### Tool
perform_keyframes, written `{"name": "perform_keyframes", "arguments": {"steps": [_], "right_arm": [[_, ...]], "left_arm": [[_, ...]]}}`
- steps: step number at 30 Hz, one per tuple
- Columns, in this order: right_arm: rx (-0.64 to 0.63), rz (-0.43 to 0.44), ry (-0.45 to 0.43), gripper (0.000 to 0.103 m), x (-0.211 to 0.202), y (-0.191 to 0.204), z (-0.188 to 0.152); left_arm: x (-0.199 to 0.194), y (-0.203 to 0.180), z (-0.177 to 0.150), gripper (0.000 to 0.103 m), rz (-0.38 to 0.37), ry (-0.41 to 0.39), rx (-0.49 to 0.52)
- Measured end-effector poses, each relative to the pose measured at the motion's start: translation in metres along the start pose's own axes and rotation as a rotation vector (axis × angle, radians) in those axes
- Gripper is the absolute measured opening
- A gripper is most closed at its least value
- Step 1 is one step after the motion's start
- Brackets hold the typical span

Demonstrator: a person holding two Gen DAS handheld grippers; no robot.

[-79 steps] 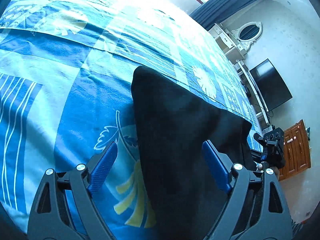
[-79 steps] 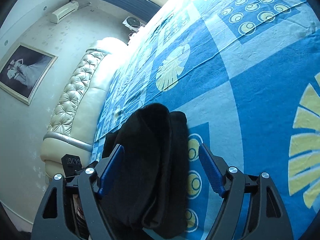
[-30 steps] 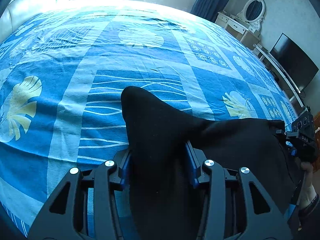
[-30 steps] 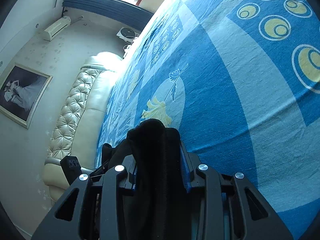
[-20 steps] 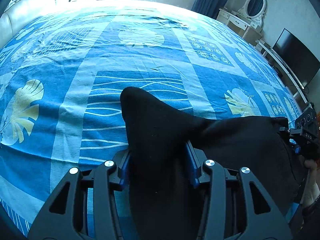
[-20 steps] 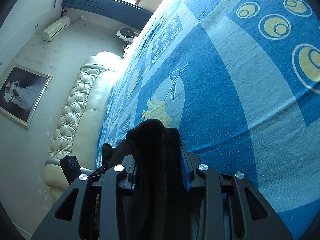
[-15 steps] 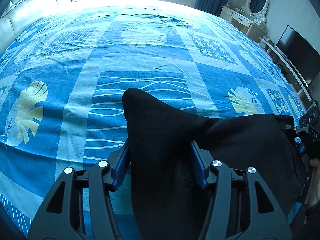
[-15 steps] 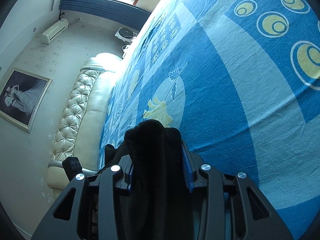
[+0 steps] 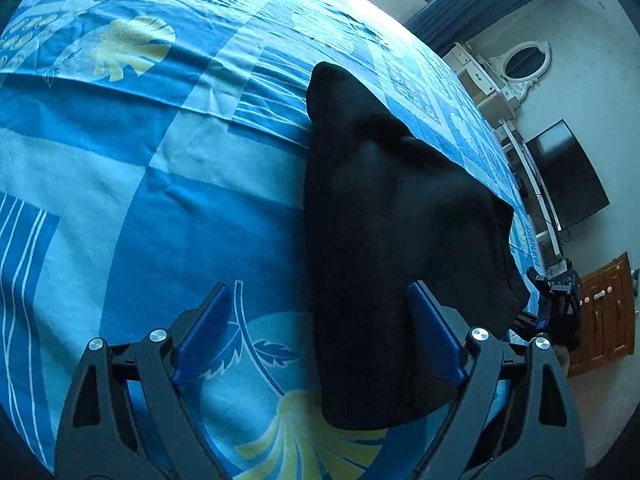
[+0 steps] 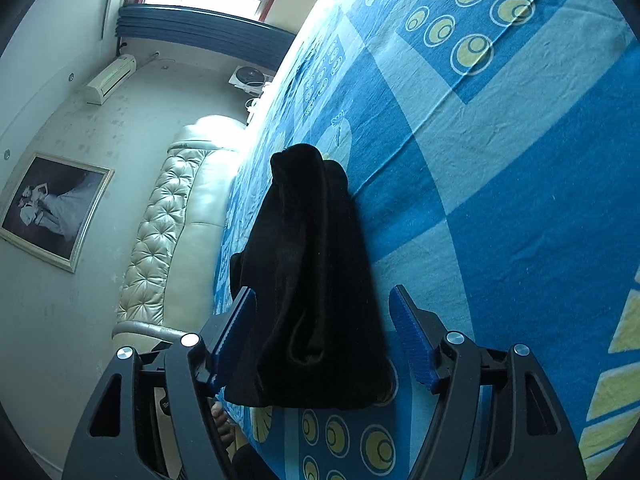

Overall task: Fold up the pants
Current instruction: 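Lower the folded trousers onto the quilt with both tools and open them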

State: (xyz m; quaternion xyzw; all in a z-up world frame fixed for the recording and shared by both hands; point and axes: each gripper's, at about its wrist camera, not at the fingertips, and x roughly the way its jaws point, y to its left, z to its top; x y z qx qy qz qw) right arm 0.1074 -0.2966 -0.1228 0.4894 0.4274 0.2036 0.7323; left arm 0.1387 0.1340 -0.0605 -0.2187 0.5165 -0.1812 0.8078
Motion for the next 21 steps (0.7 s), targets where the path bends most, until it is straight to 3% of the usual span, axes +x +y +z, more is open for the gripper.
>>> {"name": "perform_keyframes", "arguments": {"steps": [2, 6, 7, 8, 11, 14, 21], "right_arm": [[-0.004, 0.007, 0.013, 0.07, 0.005, 0.003, -0.008], [-0.048, -0.053, 0.032, 0.07, 0.018, 0.012, -0.012], [-0.065, -0.09, 0.042, 0.064, 0.021, 0.016, -0.012], [-0.079, -0.12, 0.056, 0.053, 0.025, 0.019, -0.013], [-0.085, -0.105, 0.061, 0.04, 0.021, 0.02, -0.013], [-0.092, -0.092, 0.054, 0.037, 0.013, 0.028, -0.015], [-0.095, -0.066, 0.072, 0.036, -0.01, 0.03, -0.036]], "left_arm": [[0.002, -0.003, -0.009, 0.09, -0.026, 0.007, -0.016], [0.012, -0.019, -0.014, 0.088, 0.003, -0.013, 0.022], [0.014, -0.023, -0.015, 0.082, 0.006, -0.015, 0.032], [0.017, -0.027, -0.017, 0.059, -0.01, -0.005, 0.039], [0.016, -0.038, -0.017, 0.05, 0.032, -0.02, 0.068], [0.006, -0.048, -0.018, 0.039, 0.073, -0.038, 0.105], [-0.015, -0.048, -0.039, 0.035, 0.071, -0.023, 0.088]]}}
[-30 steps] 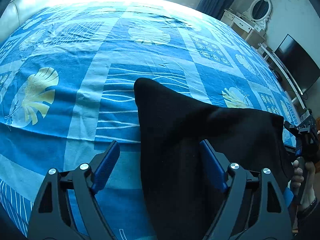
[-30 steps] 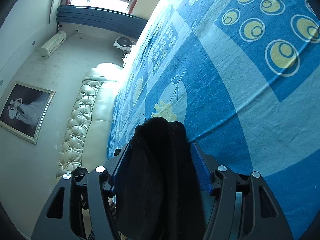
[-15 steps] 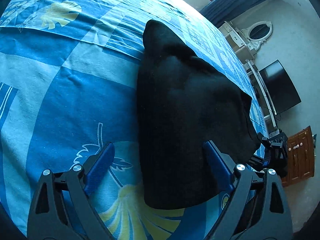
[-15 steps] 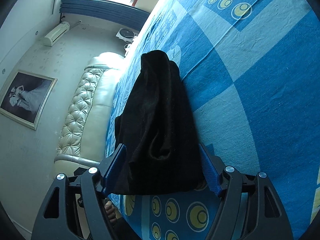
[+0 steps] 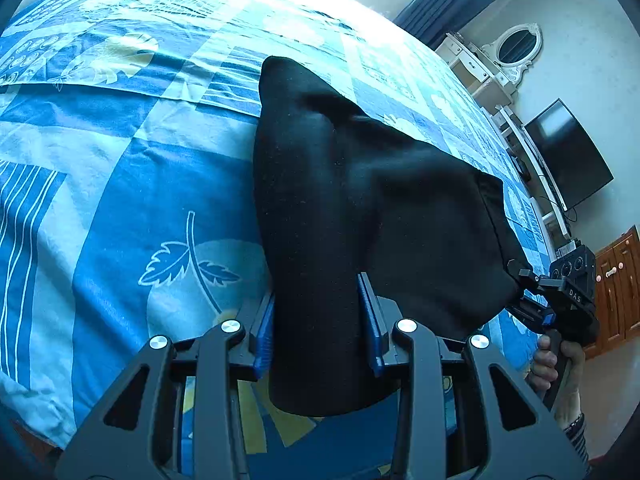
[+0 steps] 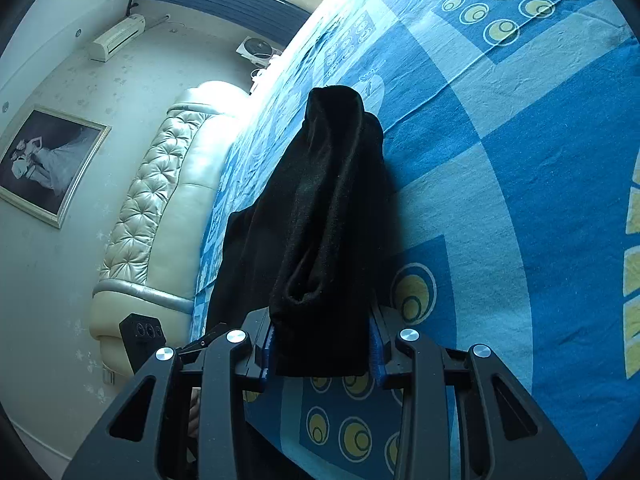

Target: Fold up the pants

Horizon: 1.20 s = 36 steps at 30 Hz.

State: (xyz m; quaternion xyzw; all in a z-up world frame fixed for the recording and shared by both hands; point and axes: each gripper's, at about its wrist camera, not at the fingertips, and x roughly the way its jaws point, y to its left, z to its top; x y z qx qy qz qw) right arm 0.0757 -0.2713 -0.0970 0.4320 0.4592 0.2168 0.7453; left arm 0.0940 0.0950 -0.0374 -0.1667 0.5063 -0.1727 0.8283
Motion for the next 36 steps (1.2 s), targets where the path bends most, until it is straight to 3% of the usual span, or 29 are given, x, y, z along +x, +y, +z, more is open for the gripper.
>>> {"name": "perform_keyframes", "arguments": {"steps": [5, 14, 19, 21, 25, 27, 31, 36], "right_arm": [[0.032, 0.004, 0.018, 0.036, -0.007, -0.019, -0.021], [0.079, 0.054, 0.009, 0.037, -0.004, -0.035, -0.021], [0.048, 0.019, 0.007, 0.049, -0.01, -0.028, -0.023], [0.021, -0.018, -0.003, 0.059, -0.016, -0.021, -0.027], [-0.029, -0.121, -0.019, 0.066, -0.029, -0.011, -0.037], [-0.061, -0.215, -0.034, 0.068, -0.037, -0.005, -0.044], [-0.195, -0.428, -0.084, 0.07, -0.05, 0.016, -0.061], [-0.29, -0.544, -0.115, 0.072, -0.048, 0.032, -0.08]], "left_arm": [[-0.005, 0.004, -0.019, 0.036, 0.001, 0.004, 0.009], [0.0, 0.003, -0.022, 0.042, 0.022, -0.006, 0.034], [-0.01, -0.018, -0.033, 0.055, 0.159, -0.065, 0.128], [-0.015, -0.029, -0.038, 0.067, 0.225, -0.086, 0.169], [-0.027, -0.048, -0.051, 0.077, 0.273, -0.106, 0.198], [-0.033, -0.057, -0.058, 0.085, 0.3, -0.119, 0.202], [-0.04, -0.078, -0.073, 0.091, 0.35, -0.149, 0.222], [-0.045, -0.092, -0.086, 0.094, 0.383, -0.172, 0.219]]}}
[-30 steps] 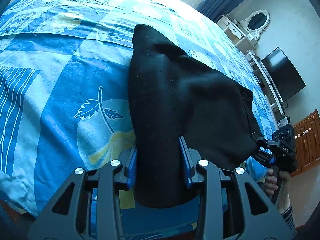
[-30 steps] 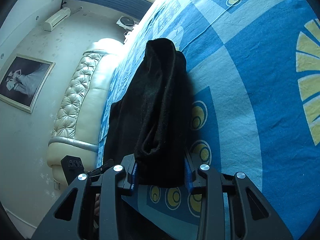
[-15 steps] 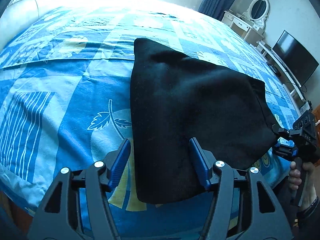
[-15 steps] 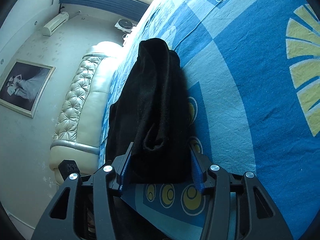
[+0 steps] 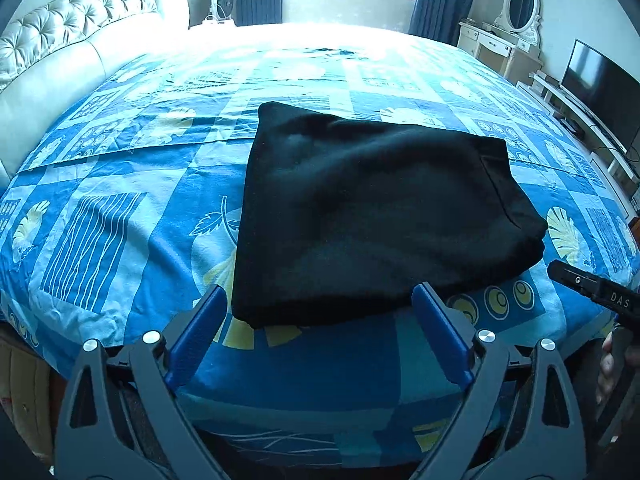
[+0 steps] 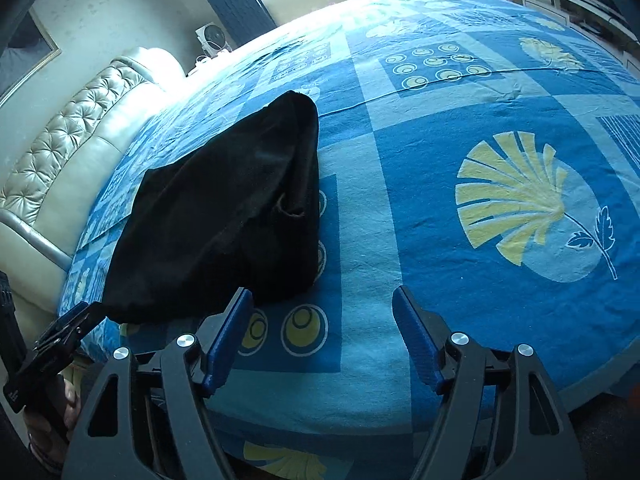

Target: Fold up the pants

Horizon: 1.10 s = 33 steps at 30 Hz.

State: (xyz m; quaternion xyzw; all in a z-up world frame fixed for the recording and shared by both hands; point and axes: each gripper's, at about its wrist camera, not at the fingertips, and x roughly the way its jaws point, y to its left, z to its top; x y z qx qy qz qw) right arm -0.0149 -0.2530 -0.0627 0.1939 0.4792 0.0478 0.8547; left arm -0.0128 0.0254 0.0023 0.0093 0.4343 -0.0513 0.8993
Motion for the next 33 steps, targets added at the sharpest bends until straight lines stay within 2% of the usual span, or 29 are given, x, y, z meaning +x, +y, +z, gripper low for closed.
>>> {"name": "perform_keyframes", "arguments": {"steps": [4, 10, 16, 20, 24, 28, 33], "right_arm": [[-0.08, -0.044, 0.001, 0.073, 0.003, 0.021, -0.011], [-0.195, -0.061, -0.007, 0.073, 0.004, 0.042, -0.021], [-0.185, -0.075, -0.018, 0.074, 0.001, 0.039, -0.023], [-0.17, -0.081, -0.013, 0.075, 0.002, 0.033, -0.022], [-0.16, -0.087, -0.003, 0.075, 0.004, 0.029, -0.022], [-0.161, -0.083, 0.008, 0.075, 0.006, 0.031, -0.024], [-0.175, -0.079, 0.014, 0.075, 0.007, 0.034, -0.025]], "left_arm": [[-0.004, -0.003, -0.008, 0.096, 0.008, -0.01, -0.012], [0.0, -0.001, -0.017, 0.096, 0.042, -0.001, -0.027], [-0.001, 0.009, -0.017, 0.096, 0.03, 0.009, -0.091], [-0.003, 0.006, -0.017, 0.096, 0.042, -0.001, -0.067], [-0.001, 0.004, -0.015, 0.096, 0.009, 0.022, -0.062], [-0.002, -0.002, -0.016, 0.096, 0.03, 0.007, -0.027], [-0.001, -0.002, -0.016, 0.096, 0.038, 0.01, -0.031]]}}
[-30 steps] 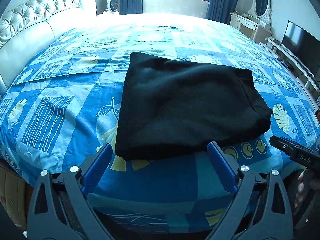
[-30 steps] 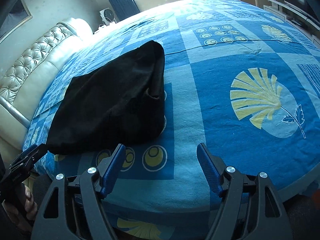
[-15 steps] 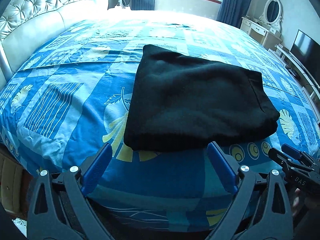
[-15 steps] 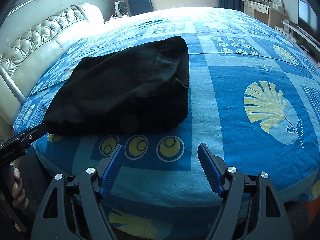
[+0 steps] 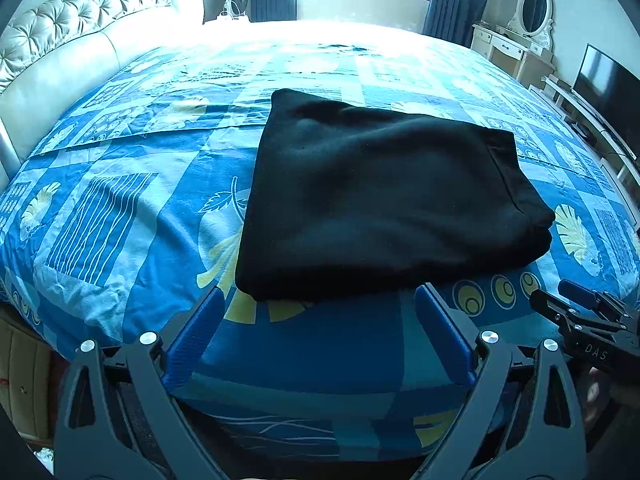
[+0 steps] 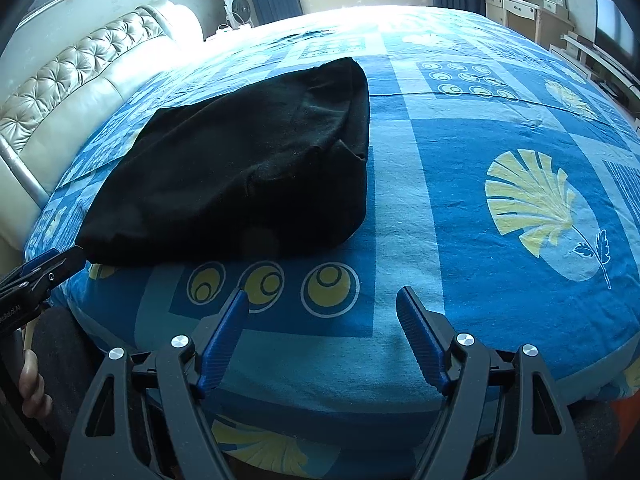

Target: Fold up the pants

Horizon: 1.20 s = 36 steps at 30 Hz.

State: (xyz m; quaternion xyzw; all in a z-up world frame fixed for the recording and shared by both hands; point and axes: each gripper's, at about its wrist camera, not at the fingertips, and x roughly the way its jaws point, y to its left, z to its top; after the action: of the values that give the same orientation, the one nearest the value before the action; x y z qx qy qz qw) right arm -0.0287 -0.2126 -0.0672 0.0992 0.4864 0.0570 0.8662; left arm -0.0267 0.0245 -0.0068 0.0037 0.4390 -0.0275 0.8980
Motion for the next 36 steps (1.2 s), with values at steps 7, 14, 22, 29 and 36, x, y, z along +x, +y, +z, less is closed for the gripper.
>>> {"name": "perform_keyframes", "arguments": {"steps": [7, 14, 22, 29, 36], "right_arm": [[-0.006, 0.005, 0.007, 0.075, 0.0006, 0.0029, -0.0011], [-0.009, 0.006, 0.011, 0.076, 0.0012, 0.0039, -0.0008], [-0.011, 0.006, 0.015, 0.076, 0.0013, 0.0063, -0.0016], [-0.011, 0.004, 0.02, 0.076, 0.0026, 0.0068, -0.0023], [-0.013, 0.004, 0.027, 0.076, 0.0043, 0.0075, -0.0032]], "left_arm": [[-0.0018, -0.0005, 0.0005, 0.096, 0.021, -0.012, 0.012], [-0.0008, 0.001, 0.0006, 0.096, 0.027, -0.007, 0.013], [0.0001, 0.0011, -0.0002, 0.096, 0.029, 0.002, 0.011], [0.0, 0.0011, -0.0003, 0.096, 0.028, 0.002, 0.01], [0.0019, 0.0012, -0.0009, 0.096, 0.034, 0.008, 0.016]]}}
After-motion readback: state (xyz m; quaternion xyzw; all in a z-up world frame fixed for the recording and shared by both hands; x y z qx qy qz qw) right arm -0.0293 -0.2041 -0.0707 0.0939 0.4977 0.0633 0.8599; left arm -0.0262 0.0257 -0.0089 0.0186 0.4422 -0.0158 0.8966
